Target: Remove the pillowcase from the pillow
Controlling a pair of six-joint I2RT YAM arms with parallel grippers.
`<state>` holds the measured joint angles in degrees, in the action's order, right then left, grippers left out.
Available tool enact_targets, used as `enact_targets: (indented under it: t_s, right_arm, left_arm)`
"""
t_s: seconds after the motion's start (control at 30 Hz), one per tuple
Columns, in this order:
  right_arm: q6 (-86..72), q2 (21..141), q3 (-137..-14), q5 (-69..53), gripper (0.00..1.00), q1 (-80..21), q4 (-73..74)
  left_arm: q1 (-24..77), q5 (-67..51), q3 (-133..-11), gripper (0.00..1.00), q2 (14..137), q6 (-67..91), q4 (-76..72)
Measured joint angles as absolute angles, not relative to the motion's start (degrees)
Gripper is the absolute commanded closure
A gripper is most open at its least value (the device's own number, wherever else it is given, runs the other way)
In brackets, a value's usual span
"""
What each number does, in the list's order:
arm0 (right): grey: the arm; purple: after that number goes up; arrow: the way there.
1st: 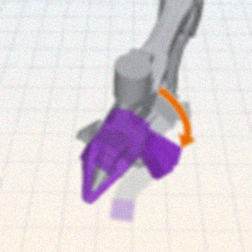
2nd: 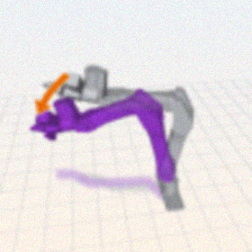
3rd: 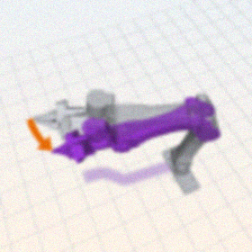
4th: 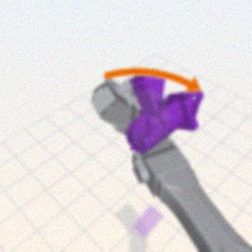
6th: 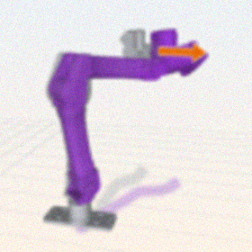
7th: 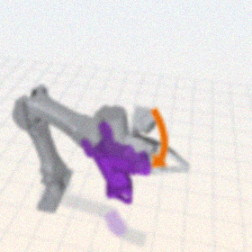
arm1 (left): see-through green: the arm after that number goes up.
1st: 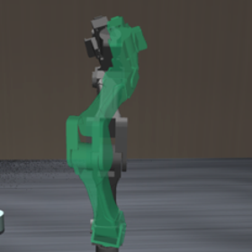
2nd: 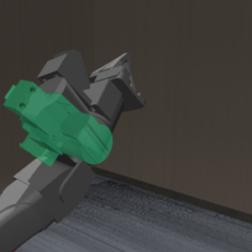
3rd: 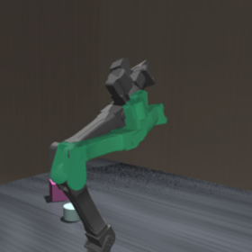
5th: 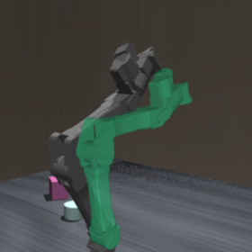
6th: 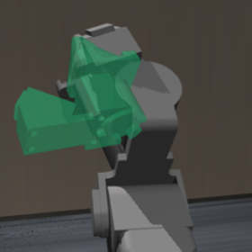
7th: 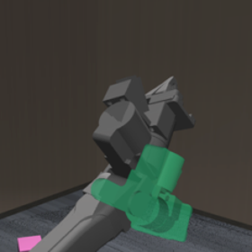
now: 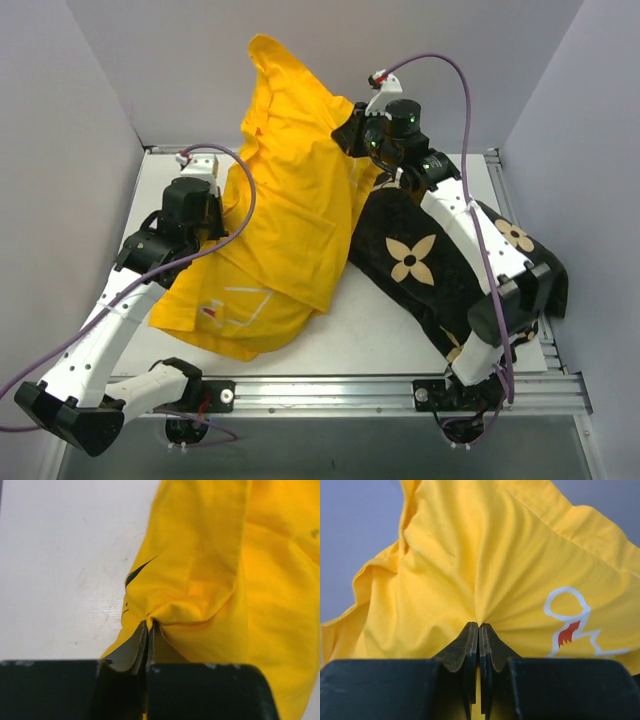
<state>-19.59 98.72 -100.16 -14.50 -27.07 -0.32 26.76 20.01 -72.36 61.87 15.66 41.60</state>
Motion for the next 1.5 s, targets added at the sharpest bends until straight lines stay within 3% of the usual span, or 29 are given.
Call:
enact_targets:
  t_s: [0.27,0.77,0.83,0.9,0.93,1.0,1.1,1.13,1.17,1.23,1.33,1.5]
  right_arm:
    - [-14.61,91.13,-100.60,-5.85,1.00,-34.20,7.99]
    - [-12.82,91.13,-102.54,4.60,1.00,-32.97,18.55]
    - [-13.30,91.72,-102.50,5.17,1.00,-32.51,18.52]
    - [-13.63,92.33,-101.65,5.17,1.00,-31.83,18.41]
    - [-13.85,92.71,-100.97,5.17,1.00,-31.55,18.37]
    - [-14.06,93.47,-99.77,5.17,1.00,-31.14,18.33]
    - [-14.59,94.74,-98.89,5.17,0.78,-30.85,18.41]
    - [-14.76,95.07,-98.87,5.21,0.63,-30.81,18.57]
    - [-15.11,95.22,-98.87,5.32,0.56,-30.83,18.65]
    - [-14.81,95.26,-98.87,5.74,0.37,-30.83,18.74]
    - [-14.52,95.04,-98.87,6.76,0.21,-31.14,18.83]
    - [-12.40,94.06,-98.87,9.93,0.11,-33.47,20.10]
  left_arm:
    - [16.93,18.11,-77.69,1.00,67.40,17.30,42.13]
    - [15.64,9.93,-86.17,1.00,88.60,19.90,35.94]
    - [15.33,9.23,-88.31,0.79,91.13,19.99,35.44]
    - [15.09,8.21,-90.02,0.70,93.10,20.32,34.30]
    - [15.05,7.57,-90.56,0.58,93.82,20.56,33.15]
    - [15.07,6.13,-91.44,0.47,94.87,20.71,31.05]
    - [15.05,4.51,-92.40,0.33,95.39,20.78,28.71]
    - [14.98,3.99,-92.82,0.30,95.39,20.78,28.16]
    - [14.90,3.51,-93.49,0.24,95.39,20.78,27.68]
    - [14.83,2.85,-94.70,0.20,95.33,20.80,26.55]
    - [14.55,2.72,-95.15,0.16,94.21,20.95,25.47]
    - [14.11,6.04,-93.30,0.14,87.96,22.57,25.93]
